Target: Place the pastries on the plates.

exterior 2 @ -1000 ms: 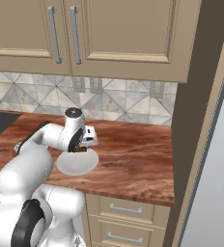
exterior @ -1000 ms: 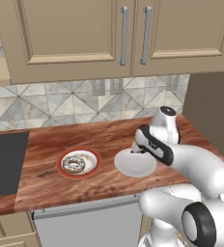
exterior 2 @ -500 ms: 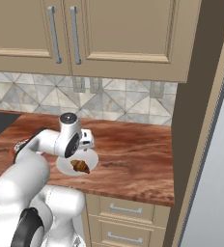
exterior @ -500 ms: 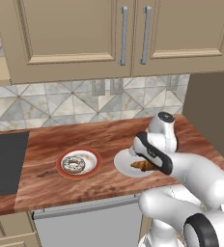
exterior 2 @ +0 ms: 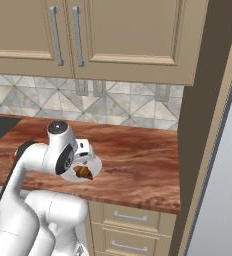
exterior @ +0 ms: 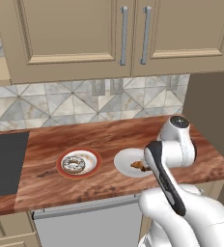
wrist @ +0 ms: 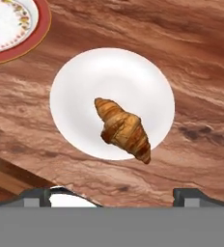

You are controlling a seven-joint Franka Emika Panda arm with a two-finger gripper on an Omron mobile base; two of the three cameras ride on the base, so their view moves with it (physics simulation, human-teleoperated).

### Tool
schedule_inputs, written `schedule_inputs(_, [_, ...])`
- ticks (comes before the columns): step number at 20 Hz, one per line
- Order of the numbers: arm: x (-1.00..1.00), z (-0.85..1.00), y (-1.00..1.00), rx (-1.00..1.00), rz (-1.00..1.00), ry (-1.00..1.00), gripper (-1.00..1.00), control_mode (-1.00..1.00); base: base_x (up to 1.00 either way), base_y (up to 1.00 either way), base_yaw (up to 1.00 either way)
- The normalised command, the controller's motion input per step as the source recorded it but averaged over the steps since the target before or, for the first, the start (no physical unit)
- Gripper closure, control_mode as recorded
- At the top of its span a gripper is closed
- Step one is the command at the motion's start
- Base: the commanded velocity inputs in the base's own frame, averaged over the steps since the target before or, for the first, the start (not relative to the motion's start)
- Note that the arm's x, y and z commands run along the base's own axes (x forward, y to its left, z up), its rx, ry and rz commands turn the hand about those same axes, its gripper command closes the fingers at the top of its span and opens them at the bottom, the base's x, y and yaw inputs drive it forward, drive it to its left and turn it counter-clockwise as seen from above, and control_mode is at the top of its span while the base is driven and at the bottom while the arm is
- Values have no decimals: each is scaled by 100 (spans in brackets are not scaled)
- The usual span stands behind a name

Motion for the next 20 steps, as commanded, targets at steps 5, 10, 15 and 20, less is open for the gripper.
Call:
schedule_inputs(5, [-100,-18,-3,-19,0,-5,-100,-100,0,0,0])
schedule_inputs(10, [-60,-4,-3,-4,9,-16,-100,-100,0,0,0])
schedule_inputs(15, [0,0,0,-1,0,0,-100,-100,0,0,0])
schedule_inputs(20, [-80,5,-23,9,15,-31,-100,-100,0,0,0])
